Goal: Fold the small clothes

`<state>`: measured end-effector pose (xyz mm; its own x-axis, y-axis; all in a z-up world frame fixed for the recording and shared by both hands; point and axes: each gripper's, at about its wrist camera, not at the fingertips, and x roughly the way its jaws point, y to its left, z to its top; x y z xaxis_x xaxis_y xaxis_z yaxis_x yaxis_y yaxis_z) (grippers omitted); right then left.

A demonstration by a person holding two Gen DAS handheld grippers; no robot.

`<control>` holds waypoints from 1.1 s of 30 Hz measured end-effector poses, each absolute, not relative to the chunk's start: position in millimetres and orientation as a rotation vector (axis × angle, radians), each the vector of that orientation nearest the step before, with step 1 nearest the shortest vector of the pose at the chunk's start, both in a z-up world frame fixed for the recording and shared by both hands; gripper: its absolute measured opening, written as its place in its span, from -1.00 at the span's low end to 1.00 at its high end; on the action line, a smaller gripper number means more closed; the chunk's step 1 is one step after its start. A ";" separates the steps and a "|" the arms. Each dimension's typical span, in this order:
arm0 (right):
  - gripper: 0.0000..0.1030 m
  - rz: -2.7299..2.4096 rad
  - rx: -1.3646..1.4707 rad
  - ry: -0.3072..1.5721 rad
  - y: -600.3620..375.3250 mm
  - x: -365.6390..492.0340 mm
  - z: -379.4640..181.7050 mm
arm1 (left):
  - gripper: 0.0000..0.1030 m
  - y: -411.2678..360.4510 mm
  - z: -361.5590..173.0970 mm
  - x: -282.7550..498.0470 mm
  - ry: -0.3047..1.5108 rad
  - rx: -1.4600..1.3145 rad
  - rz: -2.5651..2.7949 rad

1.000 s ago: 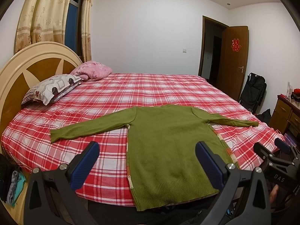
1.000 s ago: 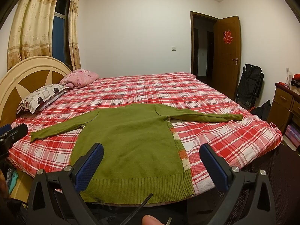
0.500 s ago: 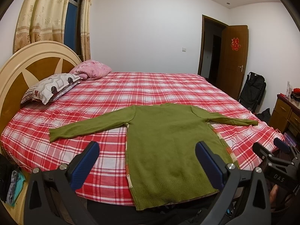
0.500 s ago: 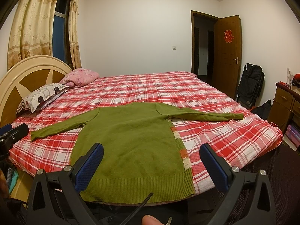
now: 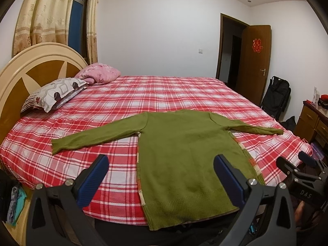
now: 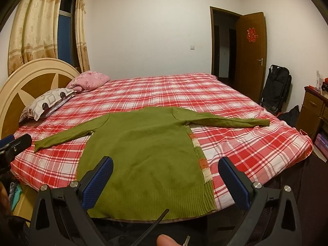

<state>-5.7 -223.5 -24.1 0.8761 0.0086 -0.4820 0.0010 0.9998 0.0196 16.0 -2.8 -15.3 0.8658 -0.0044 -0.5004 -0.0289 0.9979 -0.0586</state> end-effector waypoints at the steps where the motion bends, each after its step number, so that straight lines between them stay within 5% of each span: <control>1: 0.98 0.004 0.020 0.507 -224.0 -4.1 -25.6 | 1.00 -1.7 -16.7 18.3 0.528 -0.065 0.012; 17: 0.96 -0.001 0.120 0.686 -295.3 104.9 -81.3 | 1.00 32.5 -54.2 131.4 0.596 0.050 0.053; 25: 0.56 -0.188 0.233 0.729 -390.0 185.4 -84.1 | 1.00 43.9 -87.9 217.7 0.665 0.115 0.069; 29: 0.19 -0.279 0.301 0.725 -443.5 224.5 -75.2 | 1.00 49.2 -98.0 251.6 0.665 0.135 0.087; 33: 0.15 -0.386 0.359 0.702 -495.1 256.4 -69.5 | 1.00 51.2 -112.8 281.4 0.670 0.143 0.114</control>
<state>256.4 -495.1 -69.5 0.6992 -0.2198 -0.6803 0.4563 0.8698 0.1880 281.4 51.2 -112.8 0.7780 0.1510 -0.6099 -0.0590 0.9839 0.1684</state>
